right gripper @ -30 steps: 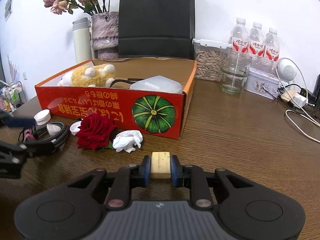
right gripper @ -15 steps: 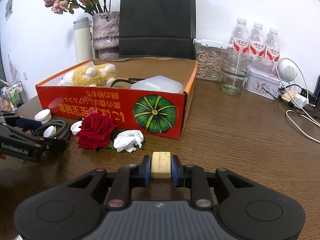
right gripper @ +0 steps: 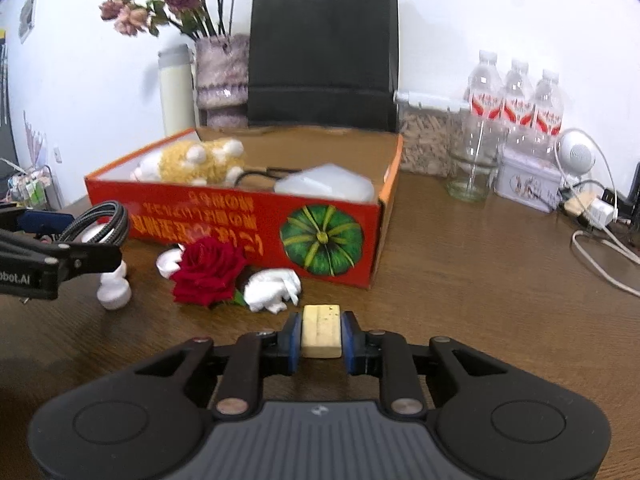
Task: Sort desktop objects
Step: 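Grasp the braided black-white cable coil with the left gripper while the right holds the block, then carry the beige block and braided cable into the box and open both grippers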
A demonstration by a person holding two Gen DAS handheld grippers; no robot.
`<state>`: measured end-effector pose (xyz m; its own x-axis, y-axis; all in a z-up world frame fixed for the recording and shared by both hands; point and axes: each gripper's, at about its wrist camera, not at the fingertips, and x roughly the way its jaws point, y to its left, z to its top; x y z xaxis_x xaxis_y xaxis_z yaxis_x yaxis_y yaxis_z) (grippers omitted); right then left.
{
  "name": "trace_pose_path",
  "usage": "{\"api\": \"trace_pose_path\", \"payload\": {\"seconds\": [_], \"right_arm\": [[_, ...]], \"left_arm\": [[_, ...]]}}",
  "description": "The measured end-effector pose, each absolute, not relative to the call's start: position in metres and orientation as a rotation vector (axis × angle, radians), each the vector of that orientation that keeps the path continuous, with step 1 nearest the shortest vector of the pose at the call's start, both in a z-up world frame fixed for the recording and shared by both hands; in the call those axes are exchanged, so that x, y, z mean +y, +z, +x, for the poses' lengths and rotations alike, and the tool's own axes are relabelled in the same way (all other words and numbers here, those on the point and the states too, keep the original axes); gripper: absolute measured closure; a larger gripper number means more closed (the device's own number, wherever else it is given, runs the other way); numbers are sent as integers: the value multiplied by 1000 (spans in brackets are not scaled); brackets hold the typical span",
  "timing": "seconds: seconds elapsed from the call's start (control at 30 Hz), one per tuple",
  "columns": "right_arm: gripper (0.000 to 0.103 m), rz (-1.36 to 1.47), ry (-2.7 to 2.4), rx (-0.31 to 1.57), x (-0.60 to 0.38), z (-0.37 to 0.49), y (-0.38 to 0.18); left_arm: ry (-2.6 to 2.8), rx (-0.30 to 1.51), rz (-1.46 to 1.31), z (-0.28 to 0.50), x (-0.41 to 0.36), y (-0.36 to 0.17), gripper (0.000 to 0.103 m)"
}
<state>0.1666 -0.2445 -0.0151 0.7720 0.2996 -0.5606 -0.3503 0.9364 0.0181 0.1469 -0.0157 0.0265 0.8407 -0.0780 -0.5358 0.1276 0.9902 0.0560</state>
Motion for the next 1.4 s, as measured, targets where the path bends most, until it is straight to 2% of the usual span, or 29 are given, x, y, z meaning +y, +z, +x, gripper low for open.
{"api": "trace_pose_path", "payload": {"seconds": [0.33, 0.57, 1.0, 1.4], "right_arm": [[83, -17, 353, 449, -238, 171, 27], [83, 39, 364, 380, -216, 211, 54], [83, 14, 365, 455, -158, 313, 33], [82, -32, 347, 530, -156, 320, 10]], "left_arm": [[-106, 416, 88, 165, -13, 75, 11], [-75, 330, 50, 201, -14, 94, 11], [0, 348, 57, 294, -8, 72, 11], [36, 421, 103, 308, -12, 42, 9]]}}
